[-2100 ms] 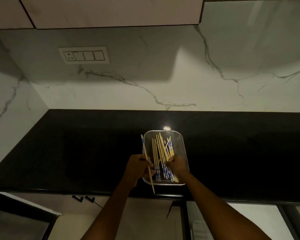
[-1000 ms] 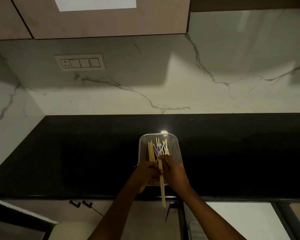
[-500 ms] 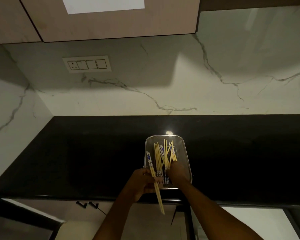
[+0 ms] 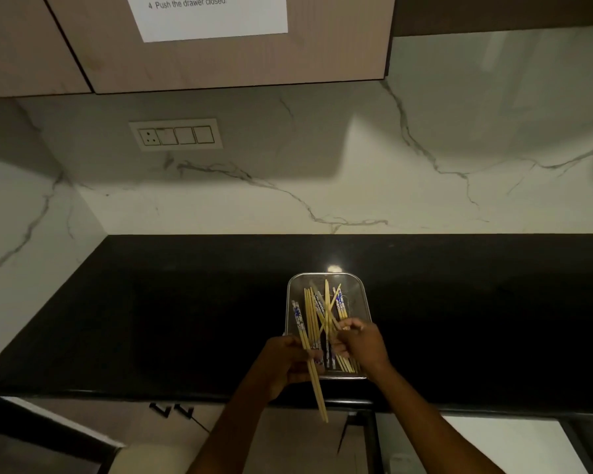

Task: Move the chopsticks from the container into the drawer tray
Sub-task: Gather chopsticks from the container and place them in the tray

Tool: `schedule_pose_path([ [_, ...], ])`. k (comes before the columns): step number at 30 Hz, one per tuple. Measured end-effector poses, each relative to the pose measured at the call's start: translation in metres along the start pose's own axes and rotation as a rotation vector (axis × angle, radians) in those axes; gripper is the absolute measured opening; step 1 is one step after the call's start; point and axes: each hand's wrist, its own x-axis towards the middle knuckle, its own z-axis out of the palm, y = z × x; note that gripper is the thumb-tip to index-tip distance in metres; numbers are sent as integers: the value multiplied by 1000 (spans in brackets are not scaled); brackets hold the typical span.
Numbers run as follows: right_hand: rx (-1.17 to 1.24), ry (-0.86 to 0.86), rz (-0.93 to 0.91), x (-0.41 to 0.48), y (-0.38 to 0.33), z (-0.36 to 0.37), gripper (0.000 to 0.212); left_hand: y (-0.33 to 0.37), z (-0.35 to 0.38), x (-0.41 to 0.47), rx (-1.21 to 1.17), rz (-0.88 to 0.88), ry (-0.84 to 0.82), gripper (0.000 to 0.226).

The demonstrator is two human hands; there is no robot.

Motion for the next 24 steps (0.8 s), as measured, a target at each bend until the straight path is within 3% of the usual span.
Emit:
schedule_pose_path([
  [4,173,-142,-127,-24,-11,-5,23,5,9,-1,11,-23,-65,23],
  [8,123,-163,-200,-37,-19,-12,12,5,27,-2,37,-22,-119,27],
  [17,157,50,-151,-54,-18,-7,16,-6,52,-10,174,64,-94,17],
  [24,234,183,-161,-64,-3,5,4,-18,67,-11,245,109,5,10],
])
